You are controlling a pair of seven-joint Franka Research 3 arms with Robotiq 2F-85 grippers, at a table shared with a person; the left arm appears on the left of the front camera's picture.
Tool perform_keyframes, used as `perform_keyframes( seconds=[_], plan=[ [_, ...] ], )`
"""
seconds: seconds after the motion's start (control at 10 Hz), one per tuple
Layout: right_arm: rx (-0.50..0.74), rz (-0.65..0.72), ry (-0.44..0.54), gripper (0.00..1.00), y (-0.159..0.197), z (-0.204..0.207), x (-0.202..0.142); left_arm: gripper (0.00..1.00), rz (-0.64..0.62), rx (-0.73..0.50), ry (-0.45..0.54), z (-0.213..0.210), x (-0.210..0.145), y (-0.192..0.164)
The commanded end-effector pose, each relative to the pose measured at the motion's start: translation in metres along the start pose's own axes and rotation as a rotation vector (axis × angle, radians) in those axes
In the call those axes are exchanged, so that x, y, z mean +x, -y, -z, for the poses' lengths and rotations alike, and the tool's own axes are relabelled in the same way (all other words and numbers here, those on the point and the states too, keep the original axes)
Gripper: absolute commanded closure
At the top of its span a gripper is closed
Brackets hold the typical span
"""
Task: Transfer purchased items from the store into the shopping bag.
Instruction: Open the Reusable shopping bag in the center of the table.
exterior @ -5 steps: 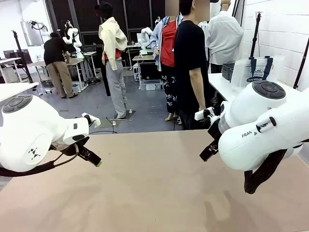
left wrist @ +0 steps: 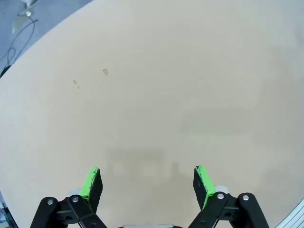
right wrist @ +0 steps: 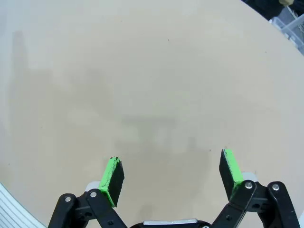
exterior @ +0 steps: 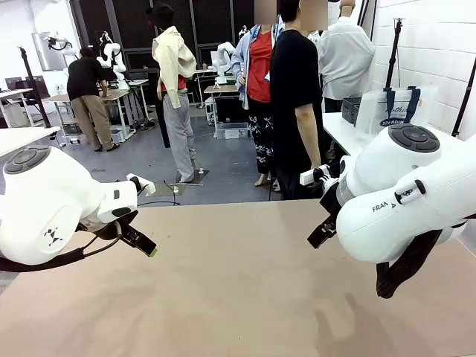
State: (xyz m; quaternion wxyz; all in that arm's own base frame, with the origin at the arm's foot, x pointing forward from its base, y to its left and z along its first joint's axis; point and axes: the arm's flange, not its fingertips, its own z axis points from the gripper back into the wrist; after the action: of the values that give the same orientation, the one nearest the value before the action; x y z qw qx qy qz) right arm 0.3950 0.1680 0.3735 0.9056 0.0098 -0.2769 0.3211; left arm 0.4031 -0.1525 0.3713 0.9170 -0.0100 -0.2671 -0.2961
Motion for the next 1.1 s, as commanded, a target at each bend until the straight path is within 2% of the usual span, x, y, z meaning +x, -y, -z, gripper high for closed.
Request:
perform_keyframes(
  seconds=[0.0,1.0],
  plan=[
    [0.0,0.0,0.0,0.0,0.0001,0.0,0.0,0.0,-0.003,0.0,0.0,-0.0001,-0.0004,-0.0013],
    [0.0,0.0,0.0,0.0,0.0001,0.0,0.0,0.0,-0.003,0.0,0.0,-0.0001,-0.0004,-0.0013]
  ],
)
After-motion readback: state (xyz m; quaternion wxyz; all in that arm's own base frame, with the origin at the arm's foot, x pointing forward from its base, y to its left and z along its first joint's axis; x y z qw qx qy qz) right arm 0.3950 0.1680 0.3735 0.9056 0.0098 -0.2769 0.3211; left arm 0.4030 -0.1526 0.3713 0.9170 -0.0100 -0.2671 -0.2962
